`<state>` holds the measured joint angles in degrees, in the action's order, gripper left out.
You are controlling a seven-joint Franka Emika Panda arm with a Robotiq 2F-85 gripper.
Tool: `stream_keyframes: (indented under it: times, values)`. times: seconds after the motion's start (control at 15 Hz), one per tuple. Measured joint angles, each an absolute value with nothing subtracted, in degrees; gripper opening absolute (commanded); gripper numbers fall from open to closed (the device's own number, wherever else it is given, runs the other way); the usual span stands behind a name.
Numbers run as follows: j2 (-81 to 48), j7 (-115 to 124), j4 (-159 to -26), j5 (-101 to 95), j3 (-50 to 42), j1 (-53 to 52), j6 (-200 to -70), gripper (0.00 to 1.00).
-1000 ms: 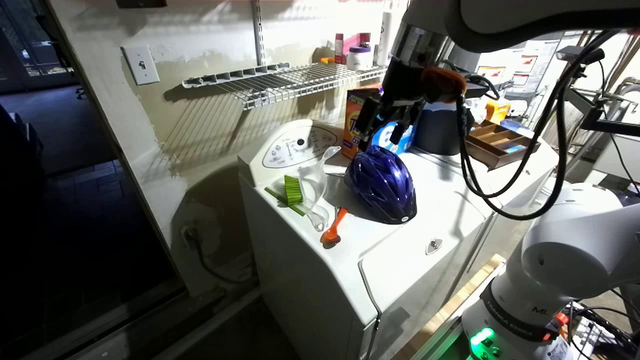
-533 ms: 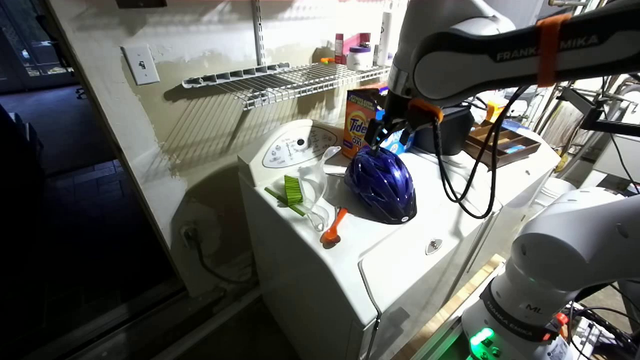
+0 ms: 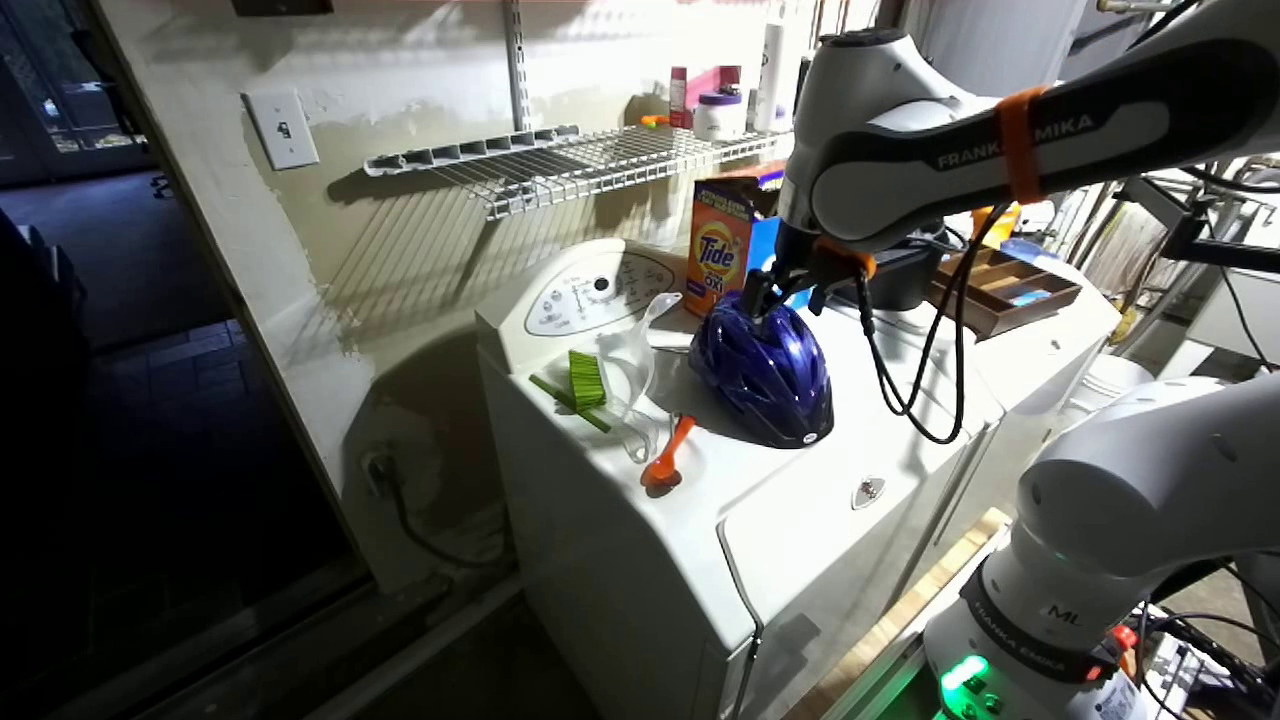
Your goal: Put the helmet on the shelf
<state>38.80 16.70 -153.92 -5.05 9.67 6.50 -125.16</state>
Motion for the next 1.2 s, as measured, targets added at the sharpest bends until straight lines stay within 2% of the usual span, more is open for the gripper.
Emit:
stream_keyframes:
  times: [0.8,1.2]
  values:
    - [35.0,18.7,-154.3,-8.9,6.3,10.5,-126.5,1.00]
    - [30.2,18.6,-154.3,-11.4,4.3,12.0,-132.1,1.00]
